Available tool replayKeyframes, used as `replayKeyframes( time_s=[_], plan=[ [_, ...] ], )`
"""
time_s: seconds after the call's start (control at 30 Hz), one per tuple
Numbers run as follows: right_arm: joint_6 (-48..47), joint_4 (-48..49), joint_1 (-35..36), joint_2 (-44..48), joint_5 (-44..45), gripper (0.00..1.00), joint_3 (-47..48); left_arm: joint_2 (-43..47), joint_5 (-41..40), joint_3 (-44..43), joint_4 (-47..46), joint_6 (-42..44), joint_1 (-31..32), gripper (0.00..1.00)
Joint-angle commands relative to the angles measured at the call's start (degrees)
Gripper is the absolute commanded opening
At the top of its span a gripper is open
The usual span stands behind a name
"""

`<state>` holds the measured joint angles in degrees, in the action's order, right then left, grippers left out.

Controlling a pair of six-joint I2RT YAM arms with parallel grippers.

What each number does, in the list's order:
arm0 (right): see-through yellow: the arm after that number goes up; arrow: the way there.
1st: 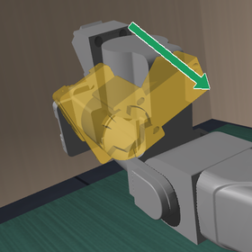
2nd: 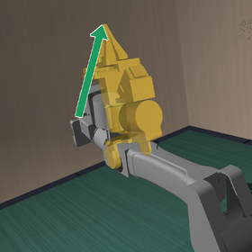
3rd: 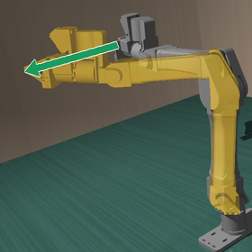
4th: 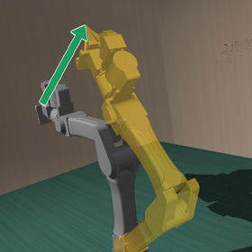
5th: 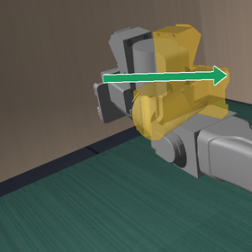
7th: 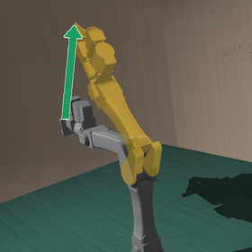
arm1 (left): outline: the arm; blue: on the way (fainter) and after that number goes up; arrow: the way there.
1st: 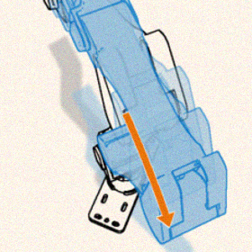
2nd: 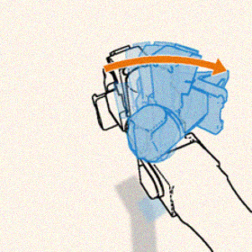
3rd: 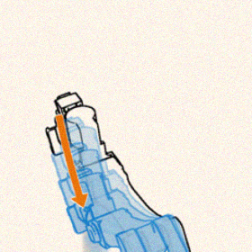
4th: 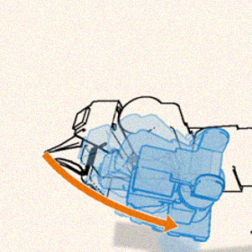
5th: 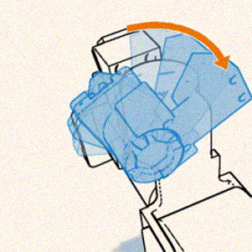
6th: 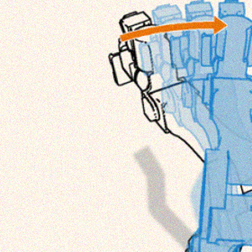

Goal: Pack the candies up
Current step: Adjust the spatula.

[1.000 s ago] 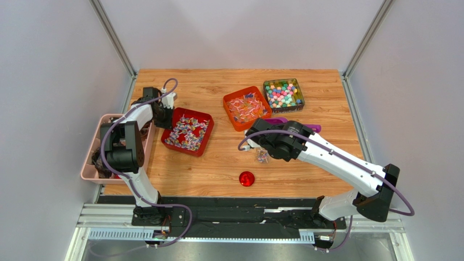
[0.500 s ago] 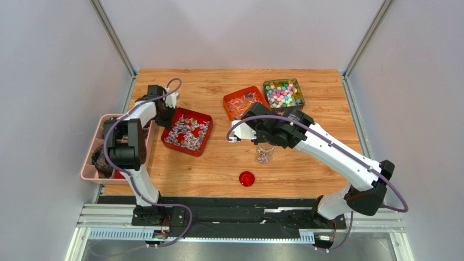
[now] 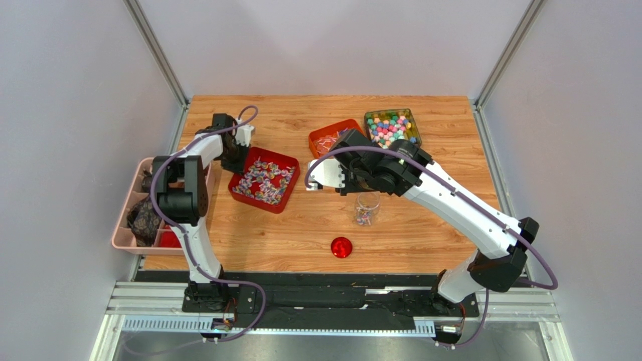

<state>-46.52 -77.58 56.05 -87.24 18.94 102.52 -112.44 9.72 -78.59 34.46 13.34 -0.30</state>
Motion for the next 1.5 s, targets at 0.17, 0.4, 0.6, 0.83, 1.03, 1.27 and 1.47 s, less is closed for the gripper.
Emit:
replayKeyframes(
  time_s=[0.17, 0.4, 0.6, 0.83, 1.03, 1.27, 1.47],
  plan=[
    [-0.5, -13.7, -2.1, -2.3, -6.8, 0.0, 6.5, 0.7, 6.3, -3.5, 0.8, -0.6, 0.1, 0.12],
    [-1.5, -10.1, -5.0, -2.9, -11.5, 0.0, 6.1, 5.6, 8.8, -4.5, 2.9, -0.2, 0.1, 0.38],
    [-1.6, -5.8, -6.8, -2.9, -14.5, 0.0, 4.1, 8.3, 8.7, -5.2, 4.7, 0.9, 0.0, 0.6],
    [0.5, 6.1, -7.0, -1.0, -12.5, 0.0, -3.3, 14.1, 16.3, -7.6, 9.4, 2.9, 0.1, 0.85],
    [3.4, 24.0, -6.9, 0.8, -7.4, 0.0, -10.8, 18.9, 40.9, -11.1, 13.8, 4.4, 0.1, 0.95],
    [4.3, 41.8, -3.3, -0.3, 4.7, 0.0, -17.5, 16.2, 56.5, -13.8, 17.3, 4.5, 4.0, 0.87],
    [4.2, 49.9, -1.5, -2.5, 10.3, 0.0, -18.8, 13.3, 59.1, -15.1, 17.7, 2.7, 7.2, 0.81]
  ],
)
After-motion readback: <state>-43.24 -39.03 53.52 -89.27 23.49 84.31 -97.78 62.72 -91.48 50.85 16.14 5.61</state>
